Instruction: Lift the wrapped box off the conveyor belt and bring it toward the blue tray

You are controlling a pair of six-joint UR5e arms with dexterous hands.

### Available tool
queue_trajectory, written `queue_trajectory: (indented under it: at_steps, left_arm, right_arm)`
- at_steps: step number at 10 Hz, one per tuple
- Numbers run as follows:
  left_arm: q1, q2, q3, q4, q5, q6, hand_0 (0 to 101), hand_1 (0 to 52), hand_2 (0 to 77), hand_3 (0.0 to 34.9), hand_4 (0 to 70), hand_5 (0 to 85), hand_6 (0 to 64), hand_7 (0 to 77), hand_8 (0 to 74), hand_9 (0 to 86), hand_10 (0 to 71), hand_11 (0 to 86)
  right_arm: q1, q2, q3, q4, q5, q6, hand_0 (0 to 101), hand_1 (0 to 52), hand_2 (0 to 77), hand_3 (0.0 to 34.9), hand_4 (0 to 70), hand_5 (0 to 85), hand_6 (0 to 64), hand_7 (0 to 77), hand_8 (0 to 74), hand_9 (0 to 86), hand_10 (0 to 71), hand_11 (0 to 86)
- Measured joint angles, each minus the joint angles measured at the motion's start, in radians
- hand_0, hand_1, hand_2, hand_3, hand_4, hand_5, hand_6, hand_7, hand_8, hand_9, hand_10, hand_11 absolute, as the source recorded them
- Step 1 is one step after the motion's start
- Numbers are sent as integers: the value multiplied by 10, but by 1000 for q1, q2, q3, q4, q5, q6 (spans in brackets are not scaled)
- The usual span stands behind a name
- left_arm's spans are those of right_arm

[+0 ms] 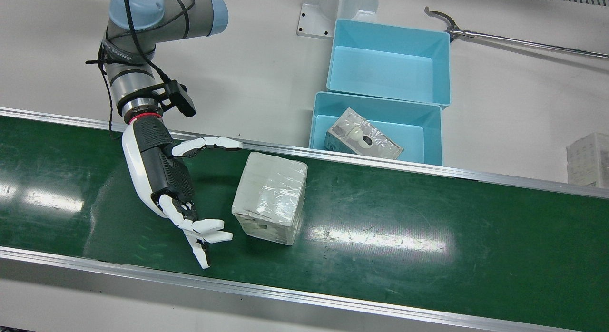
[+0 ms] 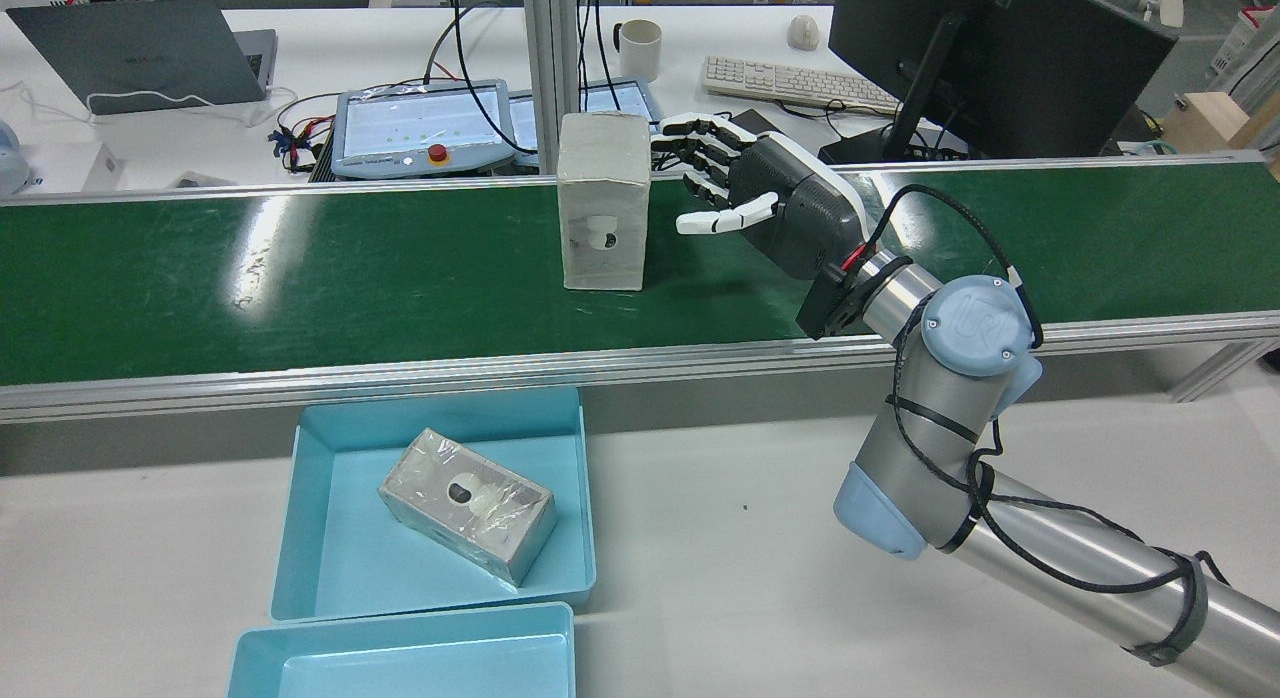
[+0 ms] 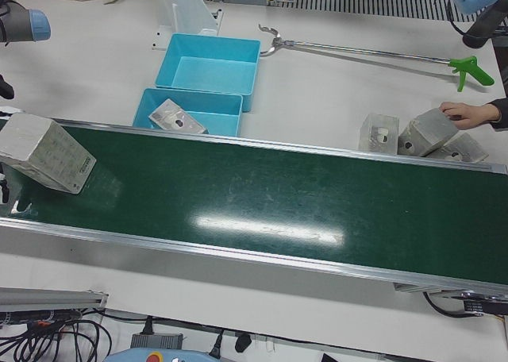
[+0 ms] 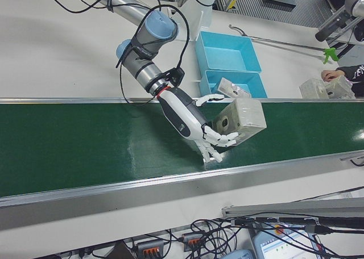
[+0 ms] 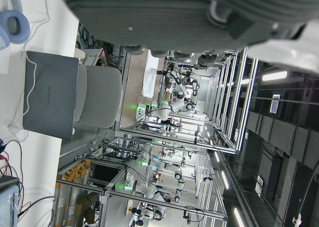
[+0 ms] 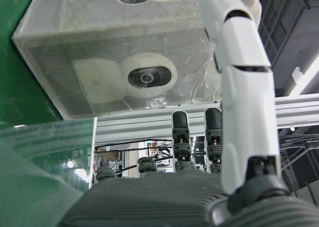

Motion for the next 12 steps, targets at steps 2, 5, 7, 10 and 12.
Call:
queue_trajectory:
  at_steps: [2,5,7,10,12]
  left_arm:
    - [0,0,0,0,0,0,0,0,5,0,0,11,0,5,0,0,0,0]
    - [0,0,0,0,0,0,0,0,5,0,0,11,0,0,0,0,0,0]
    - [0,0,0,0,0,0,0,0,5,0,0,11,0,0,0,0,0,0]
    - [0,0,0,0,0,0,0,0,5,0,0,11,0,0,0,0,5,0]
    - [0,0,0,0,0,0,0,0,5,0,0,11,0,5,0,0,5,0]
  right_arm:
    - [1,1,0,-1,0,0,501,180,185,191,104,300,44,240,0,65,0,16]
    - [0,2,0,-2,0,-1,502,180,185,202,104,300,44,251,0,60,0,16]
    - [0,5,0,-6,0,-1,501,180,202,234,104,300,44,262,0,60,0,16]
    - [1,11,4,-17,1,2,501,185,218,240,115,311,44,262,16,76,0,16]
    - [1,14,17,-70,3,7,538,235,256,211,142,371,98,327,49,114,0,11]
